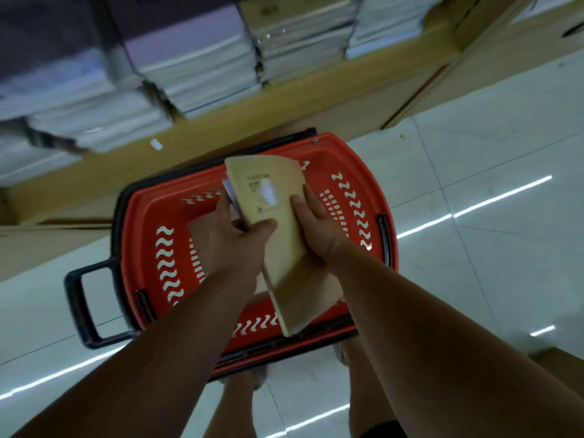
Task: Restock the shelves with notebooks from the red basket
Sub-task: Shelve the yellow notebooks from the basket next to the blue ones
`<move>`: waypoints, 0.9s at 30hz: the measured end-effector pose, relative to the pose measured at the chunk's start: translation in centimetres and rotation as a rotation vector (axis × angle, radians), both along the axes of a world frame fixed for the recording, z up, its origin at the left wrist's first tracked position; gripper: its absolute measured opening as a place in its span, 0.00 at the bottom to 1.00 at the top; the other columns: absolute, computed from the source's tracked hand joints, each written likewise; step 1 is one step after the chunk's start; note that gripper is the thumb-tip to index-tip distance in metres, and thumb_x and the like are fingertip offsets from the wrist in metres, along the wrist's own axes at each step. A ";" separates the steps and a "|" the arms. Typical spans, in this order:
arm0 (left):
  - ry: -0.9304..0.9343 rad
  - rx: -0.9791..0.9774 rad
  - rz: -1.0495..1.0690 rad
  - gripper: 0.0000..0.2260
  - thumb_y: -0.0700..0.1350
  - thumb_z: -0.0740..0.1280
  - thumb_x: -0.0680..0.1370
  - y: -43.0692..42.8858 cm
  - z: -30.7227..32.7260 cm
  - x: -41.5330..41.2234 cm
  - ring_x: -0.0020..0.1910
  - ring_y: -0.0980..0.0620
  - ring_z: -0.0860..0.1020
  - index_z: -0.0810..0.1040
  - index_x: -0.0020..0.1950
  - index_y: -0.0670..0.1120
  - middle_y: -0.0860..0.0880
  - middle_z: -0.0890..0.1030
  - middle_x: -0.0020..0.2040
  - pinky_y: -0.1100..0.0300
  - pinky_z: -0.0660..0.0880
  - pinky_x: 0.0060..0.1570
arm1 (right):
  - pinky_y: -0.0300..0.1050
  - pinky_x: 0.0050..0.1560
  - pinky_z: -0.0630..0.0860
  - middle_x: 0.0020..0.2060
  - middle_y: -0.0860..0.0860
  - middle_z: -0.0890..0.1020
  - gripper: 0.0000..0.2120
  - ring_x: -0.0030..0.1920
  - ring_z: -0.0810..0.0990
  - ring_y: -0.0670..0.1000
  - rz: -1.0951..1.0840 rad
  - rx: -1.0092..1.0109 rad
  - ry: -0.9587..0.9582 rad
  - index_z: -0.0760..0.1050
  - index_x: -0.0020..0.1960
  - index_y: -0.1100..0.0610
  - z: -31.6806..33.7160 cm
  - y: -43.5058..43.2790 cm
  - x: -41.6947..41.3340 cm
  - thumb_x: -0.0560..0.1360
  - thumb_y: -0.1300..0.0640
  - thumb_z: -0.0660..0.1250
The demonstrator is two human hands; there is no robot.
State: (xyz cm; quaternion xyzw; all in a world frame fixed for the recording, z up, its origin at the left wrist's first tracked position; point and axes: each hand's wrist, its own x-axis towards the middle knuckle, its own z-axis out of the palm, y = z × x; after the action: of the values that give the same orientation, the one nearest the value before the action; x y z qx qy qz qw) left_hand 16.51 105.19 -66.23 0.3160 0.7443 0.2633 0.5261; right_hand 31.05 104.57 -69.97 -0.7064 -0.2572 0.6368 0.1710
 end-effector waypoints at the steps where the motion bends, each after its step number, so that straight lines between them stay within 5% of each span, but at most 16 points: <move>1: -0.031 0.012 0.011 0.34 0.46 0.77 0.66 -0.1 1.5 -0.7 0.51 0.51 0.84 0.74 0.72 0.56 0.52 0.84 0.53 0.46 0.83 0.50 | 0.62 0.80 0.58 0.84 0.52 0.58 0.33 0.81 0.61 0.62 0.035 0.012 -0.006 0.50 0.81 0.30 1.6 0.0 0.2 0.80 0.29 0.56; 9: -0.332 0.095 -0.099 0.27 0.30 0.71 0.71 0.6 18.6 -4.8 0.54 0.44 0.85 0.75 0.70 0.37 0.44 0.86 0.56 0.53 0.82 0.48 | 0.43 0.76 0.59 0.82 0.43 0.61 0.33 0.79 0.63 0.49 0.062 0.191 0.080 0.48 0.83 0.34 18.1 -0.1 1.1 0.84 0.39 0.61; 14: -0.421 0.079 0.022 0.21 0.29 0.65 0.78 0.5 32.3 -5.4 0.49 0.45 0.86 0.78 0.69 0.42 0.44 0.87 0.54 0.52 0.83 0.44 | 0.41 0.66 0.66 0.67 0.35 0.68 0.33 0.65 0.71 0.43 0.065 0.276 0.104 0.49 0.81 0.30 31.1 -0.5 1.6 0.83 0.37 0.62; 17: -0.460 0.081 0.159 0.20 0.32 0.67 0.77 -0.7 38.7 -4.8 0.47 0.45 0.87 0.79 0.69 0.42 0.42 0.86 0.56 0.52 0.83 0.40 | 0.43 0.65 0.75 0.70 0.37 0.71 0.35 0.68 0.76 0.46 0.066 0.313 0.159 0.49 0.81 0.30 37.5 -1.7 2.5 0.81 0.36 0.64; 21: -0.538 0.102 0.248 0.27 0.37 0.73 0.71 -3.2 44.9 -4.0 0.56 0.38 0.84 0.78 0.71 0.42 0.37 0.82 0.64 0.47 0.84 0.44 | 0.49 0.66 0.79 0.73 0.37 0.74 0.38 0.65 0.81 0.45 0.117 0.343 0.232 0.48 0.80 0.26 44.3 -3.1 4.3 0.78 0.34 0.68; 24: -0.556 0.154 0.273 0.34 0.39 0.74 0.68 -4.4 47.9 -2.8 0.63 0.34 0.80 0.74 0.74 0.48 0.38 0.78 0.69 0.44 0.83 0.49 | 0.48 0.69 0.77 0.71 0.30 0.69 0.40 0.67 0.78 0.41 0.179 0.439 0.231 0.46 0.83 0.35 47.7 -3.5 5.7 0.81 0.43 0.69; 27: -0.497 0.235 0.317 0.39 0.34 0.74 0.73 -4.4 49.9 -1.7 0.54 0.42 0.85 0.67 0.78 0.61 0.46 0.82 0.66 0.47 0.83 0.44 | 0.49 0.67 0.79 0.71 0.36 0.75 0.36 0.64 0.81 0.41 0.174 0.507 0.254 0.51 0.83 0.36 49.9 -3.1 6.5 0.84 0.55 0.66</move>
State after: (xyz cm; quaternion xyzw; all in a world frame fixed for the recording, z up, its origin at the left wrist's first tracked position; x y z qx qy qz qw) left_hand 14.80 100.78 -16.35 0.1805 0.5976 0.4953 0.6042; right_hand 37.57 101.52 -20.07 -0.5312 -0.4443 0.6477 0.3178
